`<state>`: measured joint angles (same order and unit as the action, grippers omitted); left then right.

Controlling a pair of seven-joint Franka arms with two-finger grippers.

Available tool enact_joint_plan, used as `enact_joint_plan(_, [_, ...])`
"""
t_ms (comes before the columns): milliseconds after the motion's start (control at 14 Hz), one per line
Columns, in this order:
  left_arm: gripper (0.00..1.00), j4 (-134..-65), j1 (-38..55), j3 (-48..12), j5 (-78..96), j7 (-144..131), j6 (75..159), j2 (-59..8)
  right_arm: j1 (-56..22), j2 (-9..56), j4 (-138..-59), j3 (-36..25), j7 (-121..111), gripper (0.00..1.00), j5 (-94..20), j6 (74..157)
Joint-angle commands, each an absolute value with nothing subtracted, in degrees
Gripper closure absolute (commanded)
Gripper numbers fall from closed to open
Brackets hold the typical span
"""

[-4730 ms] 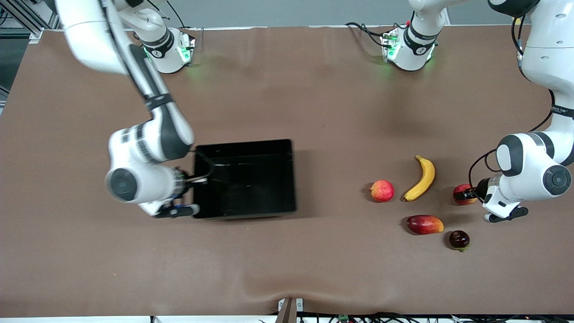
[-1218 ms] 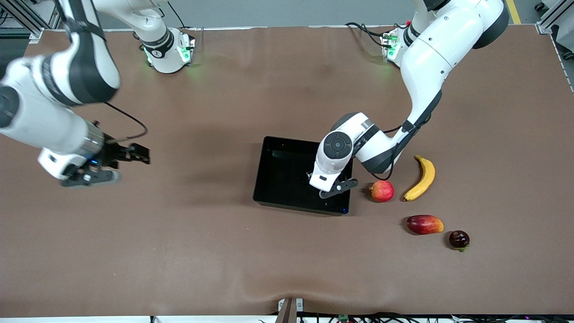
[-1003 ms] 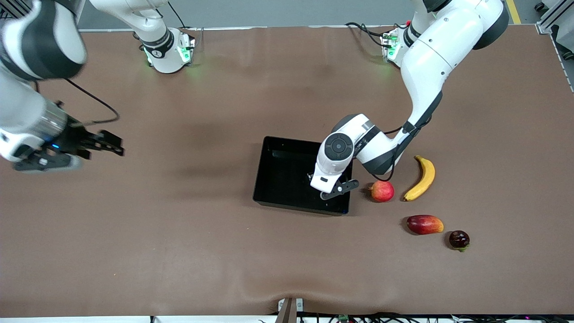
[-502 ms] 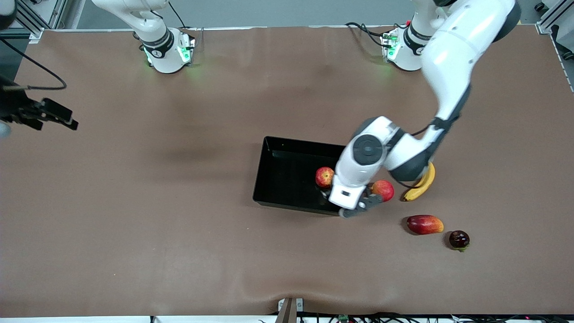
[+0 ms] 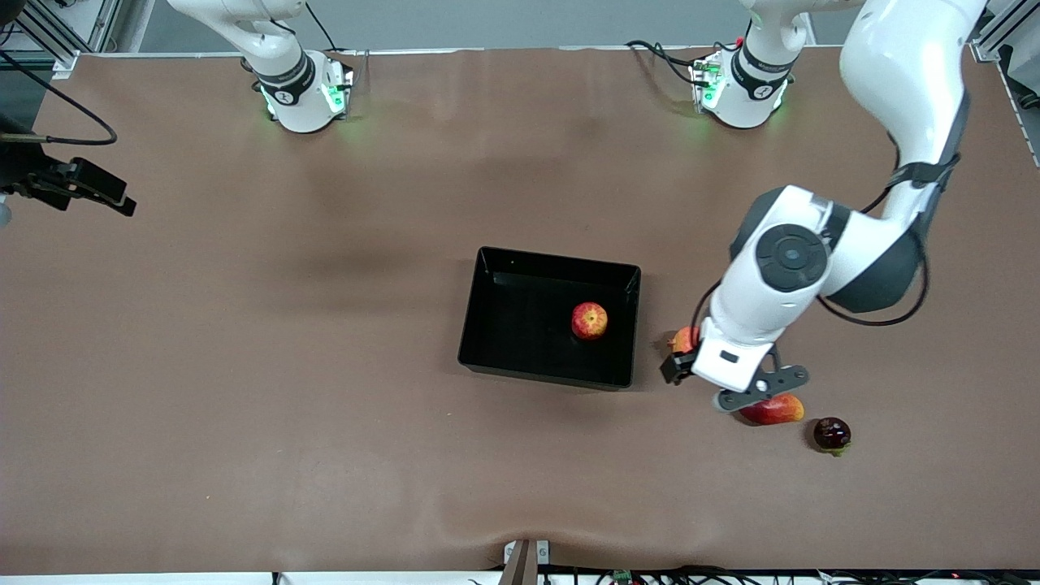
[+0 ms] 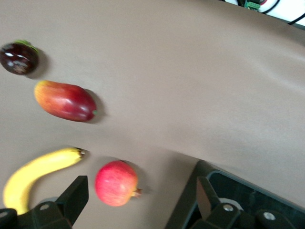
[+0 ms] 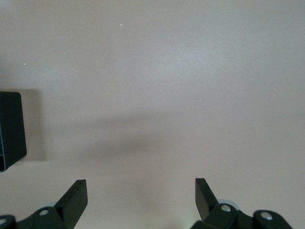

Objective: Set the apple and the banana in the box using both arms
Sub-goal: 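Move the left gripper back to the yellow banana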

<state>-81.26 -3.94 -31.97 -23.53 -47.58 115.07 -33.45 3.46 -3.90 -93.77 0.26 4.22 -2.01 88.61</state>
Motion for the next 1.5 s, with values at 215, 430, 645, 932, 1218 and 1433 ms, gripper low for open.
enact_joint_plan(215, [0.00,-83.1,-11.5,-32.2,-21.7,-33.5,111.1,-30.5,4.2,-4.0,-92.1,0.4,5.1,0.00,-0.8,87.2])
enact_joint_plan(430, [0.00,-84.5,-15.7,-32.1,-21.7,-24.8,109.9,-30.5,4.1,-3.9,-92.2,0.5,5.7,0.00,-1.1,87.2])
enact_joint_plan(645, [0.00,-86.2,-20.0,-32.2,-21.7,-16.8,110.0,-30.5,3.9,-3.9,-92.2,-0.9,4.8,0.00,-1.8,86.1])
enact_joint_plan(932, [0.00,-89.2,-23.3,-33.0,-21.7,-12.2,110.3,-30.1,2.9,-3.9,-92.1,-2.4,1.6,0.00,-1.7,84.2])
enact_joint_plan(1218, [0.00,-95.0,-28.3,-35.9,-21.8,-9.2,114.2,-30.0,3.3,-3.9,-92.1,-2.3,1.5,0.00,-1.5,84.1])
enact_joint_plan(1433, [0.00,-102.3,-31.8,-36.1,-21.9,-2.9,121.1,-28.3,2.9,-3.6,-92.1,-2.2,1.3,0.00,-1.8,83.2])
